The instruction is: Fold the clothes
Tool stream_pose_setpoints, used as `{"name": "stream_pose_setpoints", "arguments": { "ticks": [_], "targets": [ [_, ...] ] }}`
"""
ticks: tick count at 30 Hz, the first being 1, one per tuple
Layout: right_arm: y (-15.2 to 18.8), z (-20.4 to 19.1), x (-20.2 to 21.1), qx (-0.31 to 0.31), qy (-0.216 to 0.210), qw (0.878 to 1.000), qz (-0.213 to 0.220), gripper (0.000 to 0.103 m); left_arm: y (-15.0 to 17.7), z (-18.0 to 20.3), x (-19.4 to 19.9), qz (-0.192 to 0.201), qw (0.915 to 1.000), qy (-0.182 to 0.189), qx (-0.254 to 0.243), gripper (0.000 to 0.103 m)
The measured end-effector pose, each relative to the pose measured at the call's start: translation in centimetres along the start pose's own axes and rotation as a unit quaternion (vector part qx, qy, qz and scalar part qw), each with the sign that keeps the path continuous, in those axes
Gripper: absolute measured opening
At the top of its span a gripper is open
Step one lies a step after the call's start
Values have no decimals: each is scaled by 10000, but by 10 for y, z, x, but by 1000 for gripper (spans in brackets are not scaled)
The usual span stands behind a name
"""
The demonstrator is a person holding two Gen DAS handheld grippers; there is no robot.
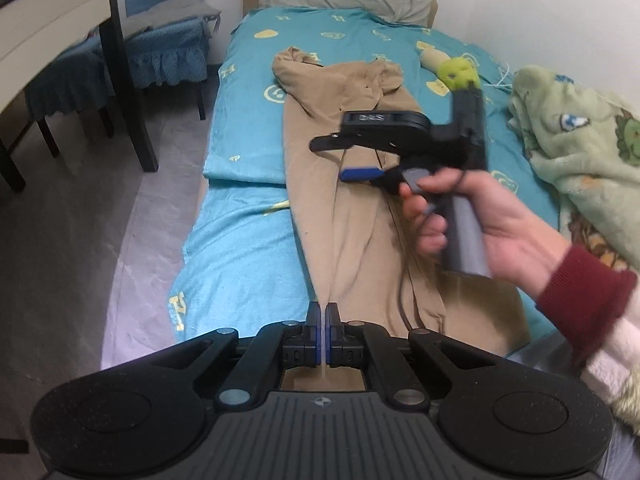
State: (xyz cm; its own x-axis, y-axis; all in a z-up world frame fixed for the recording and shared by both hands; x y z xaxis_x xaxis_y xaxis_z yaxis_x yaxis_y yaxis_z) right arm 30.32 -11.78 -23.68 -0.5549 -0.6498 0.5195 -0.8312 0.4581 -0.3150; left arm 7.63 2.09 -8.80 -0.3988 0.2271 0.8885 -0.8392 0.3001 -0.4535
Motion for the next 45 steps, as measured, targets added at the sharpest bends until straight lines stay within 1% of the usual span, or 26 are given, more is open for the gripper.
{"name": "stream_pose_setpoints", "arguments": {
  "ticks": [1,2,3,6,9,11,14,16,17,18,19,20,21,22,23,24,26,28,30,32,35,37,39,40,43,45],
  "targets": [
    [-3,-4,-2,103,-108,9999,28,36,1,3,0,-13,10000,12,-40,1],
    [-6,-8,-2,173,-175,9997,45,16,3,8,-1,-48,9999,56,-83,2],
    [-9,-10,0,228,-154,9996,102,7,5,13,-3,-80,9998,97,-126,1],
    [-17,-16,15,354,42,9985,421,5,10,30,-12,-181,9993,274,-169,1],
    [-23,-20,40,295,99,9965,781,5,17,52,-30,-377,9980,462,-193,1],
    [-25,-20,52,344,261,9949,917,5,24,63,-46,-576,9968,535,-170,2],
    [-27,-7,58,558,746,9912,943,5,39,72,-78,-1139,9898,833,192,2],
    [-25,8,58,538,967,9909,767,5,48,74,-96,-1363,9859,928,274,4],
    [-24,14,60,507,1044,9909,682,7,50,73,-101,-1380,9865,847,259,8],
    [-23,17,63,469,1094,9910,619,8,51,71,-103,-1381,9867,807,273,16],
    [-22,21,66,430,1144,9909,556,8,50,69,-102,-1356,9866,839,338,19],
    [-20,25,69,392,1195,9908,492,8,48,66,-100,-1314,9864,905,403,30],
    [-18,26,74,389,1238,9906,435,10,46,63,-95,-1229,9859,1028,475,44],
    [-15,24,81,444,1279,9900,395,13,42,57,-91,-1093,9860,1118,573,50],
    [-10,20,91,534,1331,9889,379,27,37,49,-86,-908,9866,1158,703,61],
    [-4,16,102,630,1383,9876,401,56,32,41,-81,-722,9867,1198,833,69],
    [10,11,128,813,1477,9845,487,85,21,22,-75,-388,9871,1113,1083,79],
    [26,12,150,791,1662,9816,512,84,11,3,-75,-137,9884,880,1233,81],
    [42,16,171,707,1873,9784,517,84,7,-11,-81,-73,9880,652,1400,82],
    [57,23,186,516,2042,9765,458,84,2,-18,-90,-88,9895,472,1360,82],
    [77,50,185,-215,2117,9771,105,85,9,-27,-107,-269,9895,278,1396,82],
    [90,67,185,-701,2158,9738,-132,83,14,-34,-117,-427,9890,64,1414,82],
    [103,84,185,-1186,2194,9677,-367,83,18,-30,-121,-566,9906,-10,1245,82],
    [108,86,184,-1257,2228,9657,-449,83,20,-27,-123,-675,9906,27,1191,82],
    [114,79,180,-1019,2377,9641,-596,83,29,-24,-125,-959,9890,129,1120,81],
    [123,72,176,-799,2438,9631,-811,85,34,-22,-124,-1087,9881,185,1073,81]
  ]
}}
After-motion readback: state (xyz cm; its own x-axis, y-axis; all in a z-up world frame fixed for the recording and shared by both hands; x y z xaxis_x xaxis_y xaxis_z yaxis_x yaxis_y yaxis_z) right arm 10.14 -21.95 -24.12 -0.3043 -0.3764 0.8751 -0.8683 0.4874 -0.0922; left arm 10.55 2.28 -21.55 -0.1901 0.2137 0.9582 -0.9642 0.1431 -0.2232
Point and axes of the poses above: each gripper's, at about its wrist camera, not at the fingertips, and x roughly against the way its jaws point, z to its right, y to its underside, the point moved 8 cm from there along -x, roughly the way its jaws point, and after that the axes turned 5 degrees about -z, right-handed, at the moved point
